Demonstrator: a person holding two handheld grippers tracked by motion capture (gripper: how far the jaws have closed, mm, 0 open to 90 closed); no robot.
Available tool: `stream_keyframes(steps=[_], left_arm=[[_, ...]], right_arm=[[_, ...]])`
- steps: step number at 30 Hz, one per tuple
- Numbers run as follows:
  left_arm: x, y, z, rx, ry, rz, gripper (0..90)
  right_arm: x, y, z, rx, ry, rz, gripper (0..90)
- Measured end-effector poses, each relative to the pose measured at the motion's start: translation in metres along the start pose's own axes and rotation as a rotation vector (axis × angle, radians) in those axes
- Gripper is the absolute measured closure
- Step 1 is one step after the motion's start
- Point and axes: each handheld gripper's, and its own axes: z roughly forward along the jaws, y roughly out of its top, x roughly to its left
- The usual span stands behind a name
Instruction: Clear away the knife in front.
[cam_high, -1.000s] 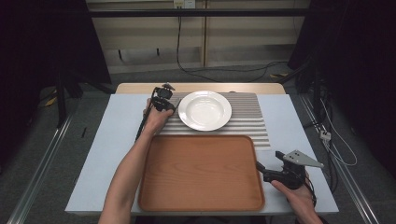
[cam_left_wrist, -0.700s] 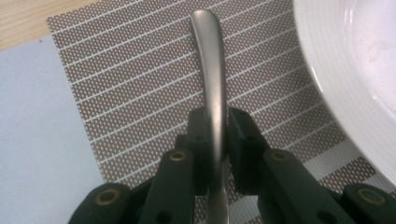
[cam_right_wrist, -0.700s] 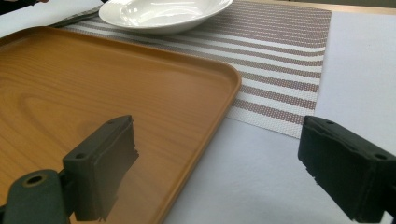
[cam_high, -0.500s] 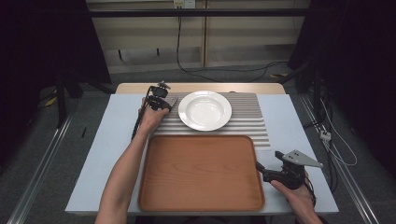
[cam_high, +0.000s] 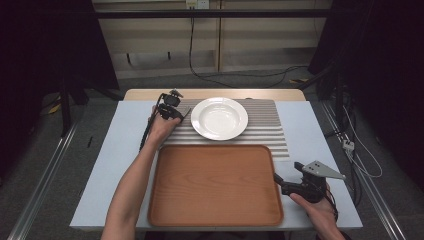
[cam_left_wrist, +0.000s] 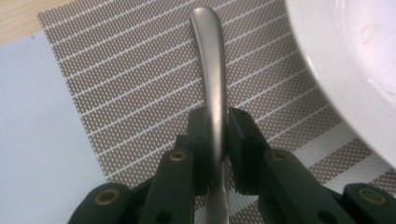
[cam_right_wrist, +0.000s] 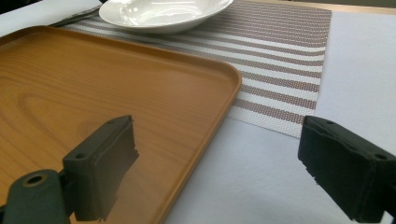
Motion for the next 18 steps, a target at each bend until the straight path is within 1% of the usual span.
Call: stream_keyframes(steps=[3,5,6,8,10,12,14,16,17,18], left_arm=[[0.0022,-0.0011,-0.0003,-0.008,-0.007,-0.009,79.4],[0.0029,-0.0018,-0.0005,0.001,-0.013,-0.025,72.9],[0.003,-0.002,-0.0012,0.008,-0.017,-0.021,72.4],[0.001,-0.002,-0.0018,0.018,0.002,-0.014,78.6],[-0.0001,-0.0015,-0.0016,0.02,0.004,-0.016,79.4],[-0.0028,-0.0005,-0.0017,0.029,0.023,-0.01,79.5],[-0.0026,-0.0008,-0.0017,0.026,0.021,-0.014,79.7],[-0.0026,-0.001,-0.0017,0.022,0.018,-0.008,79.8],[-0.0017,-0.0007,-0.0022,0.028,0.012,-0.009,79.8],[-0.0006,-0.0006,-0.0024,0.023,0.009,-0.01,79.8]], right_arm=[[-0.0001,-0.0001,-0.0002,0.0,-0.001,0.0,11.0],[-0.0001,-0.0001,-0.0001,0.0,0.0,0.001,11.0],[0.0001,0.0,-0.0001,-0.001,0.001,0.0,11.0],[0.0006,-0.0001,0.0,0.0,0.001,0.0,11.0],[0.001,0.0,0.0,0.0,-0.001,0.0,11.0],[0.001,0.0001,-0.0001,0.0,0.001,-0.001,11.0],[0.0012,0.0001,-0.0004,-0.001,0.002,-0.002,11.0],[0.0009,0.0001,-0.0004,0.0,0.001,0.0,11.0],[0.0006,0.0001,0.0,0.0,0.002,0.0,11.0],[0.0004,0.0001,0.0003,0.0,0.001,-0.001,11.0]])
